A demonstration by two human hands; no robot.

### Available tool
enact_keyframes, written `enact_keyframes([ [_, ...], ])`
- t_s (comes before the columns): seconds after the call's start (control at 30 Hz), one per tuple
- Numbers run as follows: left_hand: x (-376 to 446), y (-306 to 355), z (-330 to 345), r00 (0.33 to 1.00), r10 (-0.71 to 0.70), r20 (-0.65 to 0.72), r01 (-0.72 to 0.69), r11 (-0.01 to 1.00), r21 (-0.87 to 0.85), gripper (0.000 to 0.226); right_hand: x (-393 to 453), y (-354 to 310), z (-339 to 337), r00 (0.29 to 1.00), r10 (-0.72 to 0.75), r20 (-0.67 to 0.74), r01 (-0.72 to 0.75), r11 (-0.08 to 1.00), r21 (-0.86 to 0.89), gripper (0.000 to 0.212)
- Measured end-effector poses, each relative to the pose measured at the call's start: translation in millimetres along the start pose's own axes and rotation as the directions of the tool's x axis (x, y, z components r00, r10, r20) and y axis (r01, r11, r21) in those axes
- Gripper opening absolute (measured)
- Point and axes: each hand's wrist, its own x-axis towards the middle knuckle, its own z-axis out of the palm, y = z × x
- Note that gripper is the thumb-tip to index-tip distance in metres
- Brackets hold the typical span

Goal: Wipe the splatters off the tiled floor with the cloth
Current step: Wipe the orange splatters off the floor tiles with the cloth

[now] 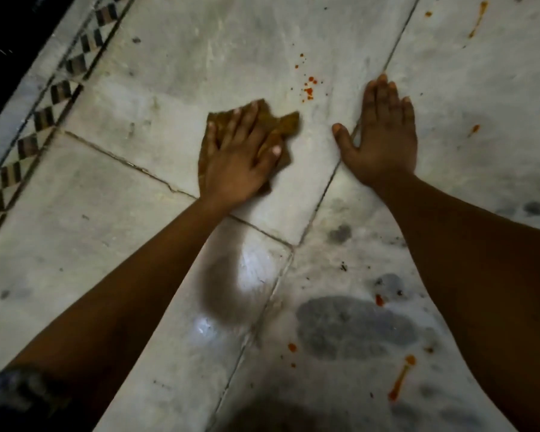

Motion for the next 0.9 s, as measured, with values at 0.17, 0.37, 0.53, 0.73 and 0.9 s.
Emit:
enact_keyframes([
  [0.17, 24, -42, -10, 0.994, -0.095, -0.054, 0.102, 0.981, 0.168, 0.069, 1, 0, 0, 1.000, 0.007, 0.017, -0.007, 1.000, -0.012, 0.082],
  [0.37, 8, 10, 6, 0.994, -0.086, -0.061, 0.093, 0.989, 0.112, 0.063, 2, -2, -2, 1.000, 0.009, 0.009, -0.009, 1.000, -0.006, 0.082],
  [0.53, -24, 0, 7, 0.999, 0.051, 0.000, -0.050, 0.991, 0.126, 0.062, 2, -4, -2, 0.999, 0.041, 0.008, -0.041, 0.999, -0.012, 0.081],
  [0.73, 104, 2, -8, 0.971, -0.223, -0.086, 0.230, 0.970, 0.078, 0.055, 2, -4, -2, 0.999, 0.047, 0.001, -0.047, 0.999, -0.017, 0.081],
  [0.9, 160, 53, 0, 0.994, -0.091, -0.056, 0.092, 0.996, 0.016, 0.051, 2, -3, 2, 0.998, 0.052, -0.036, -0.053, 0.998, -0.015, 0.081],
])
